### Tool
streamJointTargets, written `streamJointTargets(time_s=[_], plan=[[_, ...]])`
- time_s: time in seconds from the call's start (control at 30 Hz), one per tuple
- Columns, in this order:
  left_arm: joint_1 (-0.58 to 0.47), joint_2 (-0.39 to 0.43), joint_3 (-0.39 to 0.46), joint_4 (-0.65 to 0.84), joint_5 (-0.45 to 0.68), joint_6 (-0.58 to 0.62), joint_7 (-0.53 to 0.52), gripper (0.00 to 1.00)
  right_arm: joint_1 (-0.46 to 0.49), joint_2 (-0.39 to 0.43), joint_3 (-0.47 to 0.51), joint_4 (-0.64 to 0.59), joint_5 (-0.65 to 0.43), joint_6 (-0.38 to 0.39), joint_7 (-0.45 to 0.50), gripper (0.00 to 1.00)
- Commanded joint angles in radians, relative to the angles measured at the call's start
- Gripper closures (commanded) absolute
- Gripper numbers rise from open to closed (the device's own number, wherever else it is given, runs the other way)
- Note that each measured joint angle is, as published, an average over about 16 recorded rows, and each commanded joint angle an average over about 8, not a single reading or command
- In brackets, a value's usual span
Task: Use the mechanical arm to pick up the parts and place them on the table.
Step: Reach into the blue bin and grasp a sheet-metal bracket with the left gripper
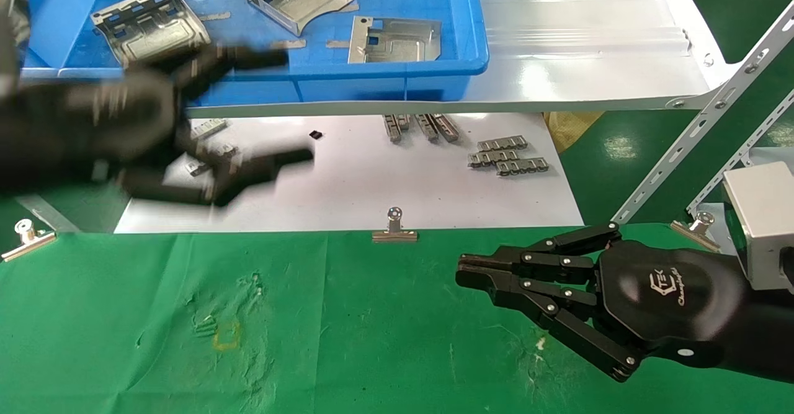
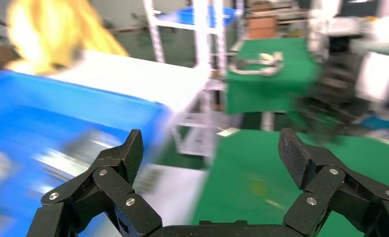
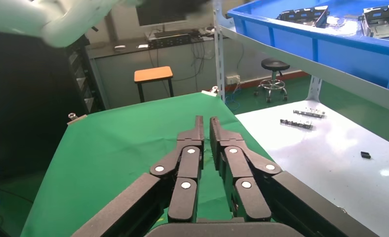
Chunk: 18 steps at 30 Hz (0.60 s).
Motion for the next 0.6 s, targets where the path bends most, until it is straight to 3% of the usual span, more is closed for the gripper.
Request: streamJointTargets(time_s=[0.03, 0.27, 0.3, 0.37, 0.53, 0.57, 0.6], plan=[[-0.097, 0.042, 0.023, 0.068, 0.053, -0.012, -0.006, 0.0, 0.0, 0.0, 0.0, 0.0, 0.0, 0.0, 0.0, 1.0], [-0.345, 0.226, 0.114, 0.442, 0.248, -0.131, 0.065, 0.0, 0.0, 0.0, 0.0, 0.0, 0.0, 0.0, 0.0, 1.0], [-0.372, 0.251, 0.123, 0.491, 0.268, -0.154, 0.078, 0.03, 0.0, 0.0, 0.0, 0.0, 0.0, 0.0, 0.0, 0.96], [-0.417, 0.294, 0.137, 0.579, 0.302, -0.203, 0.104, 0.2, 0.0, 0.0, 0.0, 0.0, 0.0, 0.0, 0.0, 0.72], [-0.497, 0.384, 0.162, 0.759, 0.363, -0.349, 0.149, 0.82, 0.0, 0.0, 0.0, 0.0, 0.0, 0.0, 0.0, 0.09], [-0.508, 0.399, 0.165, 0.788, 0.372, -0.38, 0.155, 0.92, 0.0, 0.0, 0.0, 0.0, 0.0, 0.0, 0.0, 0.01], [-0.518, 0.413, 0.169, 0.814, 0.381, -0.41, 0.16, 0.98, 0.0, 0.0, 0.0, 0.0, 0.0, 0.0, 0.0, 0.0]])
